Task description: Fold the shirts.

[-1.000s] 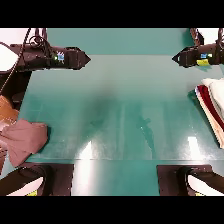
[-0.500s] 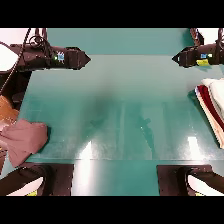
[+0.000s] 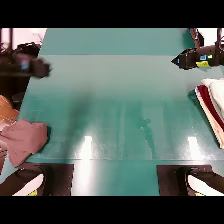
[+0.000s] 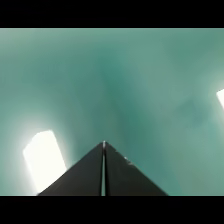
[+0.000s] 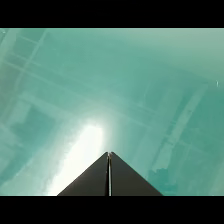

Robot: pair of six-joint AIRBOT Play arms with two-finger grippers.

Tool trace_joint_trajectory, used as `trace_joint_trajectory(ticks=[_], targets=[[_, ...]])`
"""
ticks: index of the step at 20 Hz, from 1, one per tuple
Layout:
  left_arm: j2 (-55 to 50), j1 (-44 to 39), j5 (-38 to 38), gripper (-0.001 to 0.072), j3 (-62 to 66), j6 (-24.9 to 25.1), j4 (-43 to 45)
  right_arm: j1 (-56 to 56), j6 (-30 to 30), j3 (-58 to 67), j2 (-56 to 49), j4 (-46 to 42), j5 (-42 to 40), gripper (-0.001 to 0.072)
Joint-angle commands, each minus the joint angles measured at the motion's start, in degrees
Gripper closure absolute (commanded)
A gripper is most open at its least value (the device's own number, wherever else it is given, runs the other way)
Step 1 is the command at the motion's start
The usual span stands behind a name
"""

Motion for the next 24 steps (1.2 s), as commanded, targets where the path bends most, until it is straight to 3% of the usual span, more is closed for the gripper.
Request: trace_joint_trajectory(ticks=[1,2,3,10,11,13,14,15,19,24], targets=[[3.02,10.56,-17.55,0.0203,-5.75,-0.79,14.47,0.0,0.0,0.04,-0.04,0.04,-0.44,0.069],[3.43,13.05,-17.25,0.0001,-9.16,-3.15,14.45,0.0,0.0,0.04,-0.04,0.04,-0.37,0.069],[3.61,15.08,-16.46,0.0055,-13.18,-4.31,14.43,0.0,0.0,0.04,-0.04,0.04,-0.35,0.069],[3.58,16.87,-7.82,0.006,-37.22,-6.99,14.45,0.0,0.0,0.0,-0.07,0.02,-0.46,0.069],[3.58,16.87,-6.95,0.0133,-38.42,-7.91,14.45,0.0,0.0,0.0,-0.07,0.02,-0.52,0.069],[3.58,16.87,-6.54,0.0494,-38.77,-8.0,14.21,0.0,0.0,0.0,-0.07,0.02,-0.81,0.069],[3.58,16.87,-6.51,0.0614,-38.75,-8.0,14.21,0.0,0.0,0.0,-0.04,0.02,-0.81,0.069],[3.61,16.87,-6.54,0.0679,-38.6,-7.96,14.21,0.0,0.0,0.0,-0.04,0.02,-0.79,0.069],[4.5,16.85,-9.16,0.0681,-26.93,-6.86,9.75,-0.02,0.0,0.07,0.85,0.04,-1.95,0.069],[8.17,14.23,-7.43,0.0681,2.36,-0.04,-15.96,-0.33,0.0,0.07,7.74,-0.02,-14.34,0.069]])
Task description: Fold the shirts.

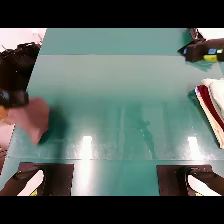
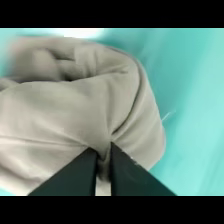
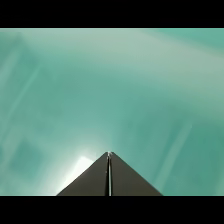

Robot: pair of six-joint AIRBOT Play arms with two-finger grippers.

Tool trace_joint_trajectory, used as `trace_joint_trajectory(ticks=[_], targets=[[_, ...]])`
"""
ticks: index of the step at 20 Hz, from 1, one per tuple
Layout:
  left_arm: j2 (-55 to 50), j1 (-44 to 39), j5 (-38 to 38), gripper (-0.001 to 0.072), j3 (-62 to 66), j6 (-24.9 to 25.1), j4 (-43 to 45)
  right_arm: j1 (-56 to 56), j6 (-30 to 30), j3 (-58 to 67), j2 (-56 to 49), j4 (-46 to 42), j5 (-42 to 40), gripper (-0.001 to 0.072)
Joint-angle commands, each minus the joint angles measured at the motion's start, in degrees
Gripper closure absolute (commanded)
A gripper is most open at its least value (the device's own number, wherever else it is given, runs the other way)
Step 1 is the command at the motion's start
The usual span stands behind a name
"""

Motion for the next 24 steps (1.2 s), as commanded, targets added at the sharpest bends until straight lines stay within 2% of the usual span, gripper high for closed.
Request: trace_joint_trajectory(ticks=[1,3,6,9,14,15,16,17,18,20,22,24], targets=[[1.31,-4.09,2.27,0.0682,18.27,3.41,-17.0,-0.7,0.0,0.07,4.63,-0.02,-9.01,0.069],[1.29,-11.52,6.69,0.0683,24.15,3.39,-17.0,-2.29,0.0,0.07,6.91,0.0,-11.1,0.069],[0.13,-23.71,13.62,0.0684,25.64,3.02,-14.51,-5.68,0.0,0.04,9.18,0.04,-10.69,0.069],[-6.38,-34.01,13.07,0.0683,25.64,2.73,-11.82,-8.48,0.0,0.04,9.99,0.2,-9.55,0.069],[-25.0,-51.74,10.82,0.0679,25.64,1.92,-13.14,-9.31,0.02,0.04,10.05,0.17,-6.73,0.069],[-28.87,-54.88,11.85,0.0594,25.64,2.12,-14.73,-9.29,0.0,0.04,10.05,0.15,-6.6,0.069],[-32.13,-57.29,13.53,0.0259,25.66,2.89,-15.3,-9.29,0.02,0.04,10.05,0.15,-6.54,0.069],[-34.27,-58.51,14.99,0.0149,25.66,3.63,-14.95,-9.29,0.0,0.04,10.05,0.15,-6.51,0.069],[-35.56,-58.45,16.02,0.0181,25.73,4.94,-14.27,-9.29,0.0,0.04,10.05,0.15,-6.49,0.069],[-35.34,-55.28,16.52,0.018,26.14,4.85,-9.66,-9.29,0.0,0.04,10.05,0.13,-6.36,0.069],[-34.4,-48.83,15.5,0.018,26.23,3.82,-5.6,-9.29,0.0,0.04,10.05,0.13,-6.36,0.069],[-34.53,-40.79,12.9,0.018,25.55,2.75,-5.03,-9.27,0.02,0.04,10.05,0.13,-6.16,0.069]])
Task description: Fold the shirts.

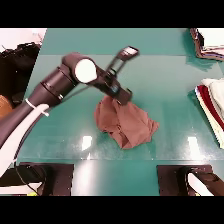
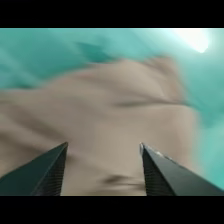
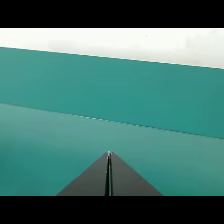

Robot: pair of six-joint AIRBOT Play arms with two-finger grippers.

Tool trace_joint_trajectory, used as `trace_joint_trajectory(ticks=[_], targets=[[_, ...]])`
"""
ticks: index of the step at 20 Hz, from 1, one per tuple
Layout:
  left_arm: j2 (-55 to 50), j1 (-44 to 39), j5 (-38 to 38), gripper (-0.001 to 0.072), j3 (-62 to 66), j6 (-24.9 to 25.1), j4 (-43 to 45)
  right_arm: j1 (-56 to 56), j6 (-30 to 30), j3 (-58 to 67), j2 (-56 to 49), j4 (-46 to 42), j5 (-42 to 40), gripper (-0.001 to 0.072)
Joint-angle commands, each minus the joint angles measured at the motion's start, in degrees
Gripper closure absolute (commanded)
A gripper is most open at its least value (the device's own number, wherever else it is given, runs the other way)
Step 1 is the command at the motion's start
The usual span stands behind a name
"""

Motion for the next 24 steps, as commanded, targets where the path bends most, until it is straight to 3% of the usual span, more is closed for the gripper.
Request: trace_joint_trajectory(ticks=[1,5,9,12,17,19,22,23,24], targets=[[-0.76,10.91,-2.62,0.018,-1.9,-1.01,1.86,-0.02,0.04,0.0,0.04,0.0,0.68,0.069],[-0.76,20.0,-0.26,0.018,-15.56,-0.79,-4.0,-0.04,0.04,-0.02,0.02,0.0,0.96,0.069],[-1.49,21.05,8.22,0.018,-28.98,1.68,-10.91,-0.02,0.04,0.0,0.02,0.02,0.96,0.069],[-1.92,21.05,11.98,0.0181,-32.63,8.02,-21.05,-0.02,0.07,0.0,0.02,0.04,0.98,0.069],[-1.95,21.05,13.18,0.0191,-32.81,8.68,-23.82,-0.02,0.09,-0.07,0.02,0.04,1.51,0.069],[-1.95,20.59,12.81,0.0483,-32.81,8.9,-23.91,-0.02,0.11,-1.22,0.04,0.09,1.55,0.069],[-1.95,17.79,14.29,0.0573,-32.79,10.16,-23.74,-0.02,3.26,-5.14,0.04,0.46,1.77,0.069],[-1.92,17.73,14.78,0.0681,-32.72,10.1,-23.87,-0.04,3.69,-6.64,0.04,0.42,2.38,0.069],[-1.86,18.18,14.67,0.0681,-32.17,9.97,-23.47,-0.11,3.69,-8.24,0.04,0.26,3.45,0.069]])
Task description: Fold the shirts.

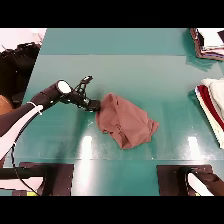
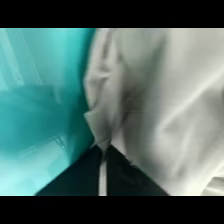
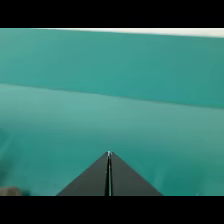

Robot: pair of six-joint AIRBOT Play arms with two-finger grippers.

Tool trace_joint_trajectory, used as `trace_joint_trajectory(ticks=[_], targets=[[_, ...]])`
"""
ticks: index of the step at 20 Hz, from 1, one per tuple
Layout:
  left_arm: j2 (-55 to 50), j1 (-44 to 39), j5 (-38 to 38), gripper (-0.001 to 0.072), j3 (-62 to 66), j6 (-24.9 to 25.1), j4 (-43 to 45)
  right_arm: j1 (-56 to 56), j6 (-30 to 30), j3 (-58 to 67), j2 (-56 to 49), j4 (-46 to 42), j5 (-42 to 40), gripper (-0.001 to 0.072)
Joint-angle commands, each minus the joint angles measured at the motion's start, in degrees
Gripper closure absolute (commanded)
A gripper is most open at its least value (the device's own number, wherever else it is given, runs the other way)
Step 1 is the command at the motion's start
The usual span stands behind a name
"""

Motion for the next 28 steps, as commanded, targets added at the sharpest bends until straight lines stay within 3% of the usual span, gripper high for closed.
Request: trace_joint_trajectory(ticks=[1,6,8,9,14,19,22,28], targets=[[0.42,0.7,0.37,0.0681,1.51,0.35,0.26,-0.7,1.57,-5.29,0.02,-0.02,3.91,0.069],[4.87,9.4,-2.01,0.0681,10.01,0.42,1.4,-4.79,2.05,-20.87,0.02,0.17,17.51,0.0676],[6.08,10.47,-2.01,0.068,12.17,0.59,2.01,-5.42,2.05,-29.92,-0.17,0.33,18.05,0.0281],[6.12,10.47,-1.9,0.068,12.74,0.59,2.93,-5.42,2.05,-34.18,-1.07,1.66,18.01,0.0245],[5.92,10.45,-2.91,0.068,12.68,0.59,3.17,0.94,1.81,-45.42,-11.15,12.11,9.81,0.0264],[5.92,10.47,-3.63,0.068,12.68,0.59,3.32,11.72,0.22,-40.13,-22.82,16.57,2.69,0.028],[5.95,10.47,-4.61,0.068,12.68,0.57,3.34,14.47,-0.68,-35.04,-26.75,15.98,1.03,0.0679],[12.59,10.47,-2.25,0.0681,16.22,0.57,8.59,10.82,-0.59,-20.9,-20.85,6.84,2.23,0.0692]])
